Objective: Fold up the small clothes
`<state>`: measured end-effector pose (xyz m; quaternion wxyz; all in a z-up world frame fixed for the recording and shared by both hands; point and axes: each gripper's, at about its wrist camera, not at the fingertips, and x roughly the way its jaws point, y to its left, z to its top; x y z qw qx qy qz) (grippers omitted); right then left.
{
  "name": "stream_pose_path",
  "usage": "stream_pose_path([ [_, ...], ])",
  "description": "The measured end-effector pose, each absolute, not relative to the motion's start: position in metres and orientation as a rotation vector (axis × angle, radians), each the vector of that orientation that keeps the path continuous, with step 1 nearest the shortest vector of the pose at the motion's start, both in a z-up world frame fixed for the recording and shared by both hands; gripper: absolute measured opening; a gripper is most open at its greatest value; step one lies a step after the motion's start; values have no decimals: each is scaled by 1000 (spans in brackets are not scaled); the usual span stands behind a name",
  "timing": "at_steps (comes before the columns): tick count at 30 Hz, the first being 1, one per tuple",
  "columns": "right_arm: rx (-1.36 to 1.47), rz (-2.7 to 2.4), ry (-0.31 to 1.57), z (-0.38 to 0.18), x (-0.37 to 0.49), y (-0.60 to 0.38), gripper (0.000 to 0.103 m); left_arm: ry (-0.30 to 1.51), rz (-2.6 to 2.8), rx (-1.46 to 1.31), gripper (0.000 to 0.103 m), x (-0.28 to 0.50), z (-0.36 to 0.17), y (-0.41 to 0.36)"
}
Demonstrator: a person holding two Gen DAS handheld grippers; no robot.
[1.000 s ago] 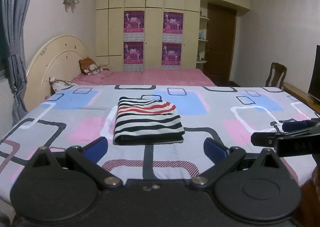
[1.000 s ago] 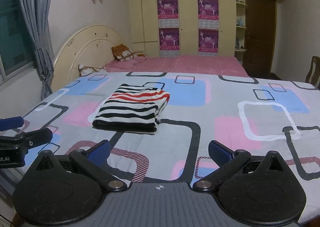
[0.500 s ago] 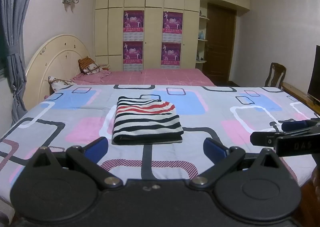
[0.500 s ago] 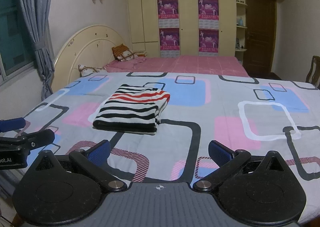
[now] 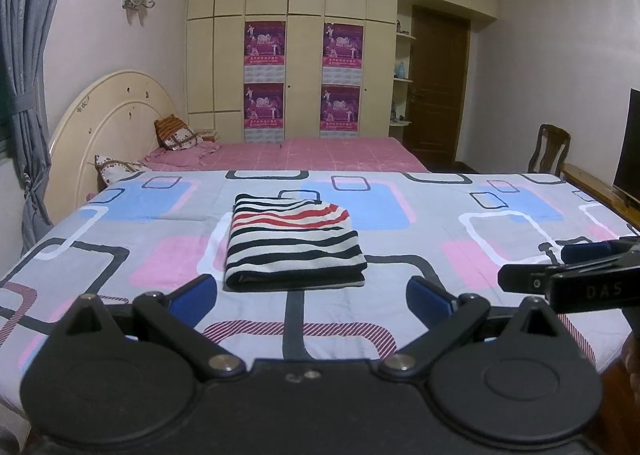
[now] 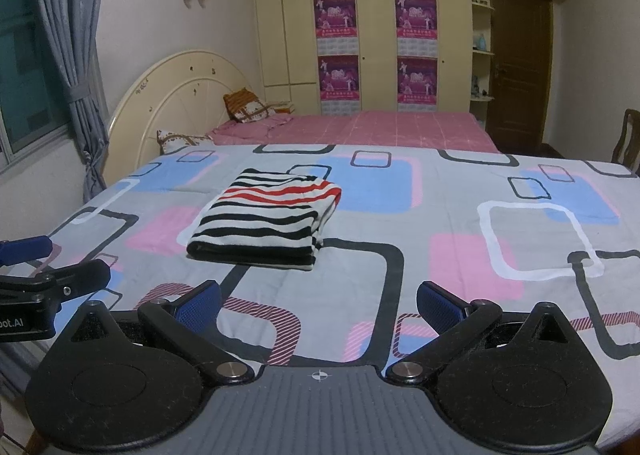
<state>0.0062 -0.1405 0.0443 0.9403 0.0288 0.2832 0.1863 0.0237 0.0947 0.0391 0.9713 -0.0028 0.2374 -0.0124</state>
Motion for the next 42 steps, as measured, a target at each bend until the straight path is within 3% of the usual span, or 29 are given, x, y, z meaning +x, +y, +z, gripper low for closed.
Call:
stream_pose_path([
  [42, 55, 383, 575, 46, 7, -127, 103, 459, -33, 1, 101, 26, 40, 108],
])
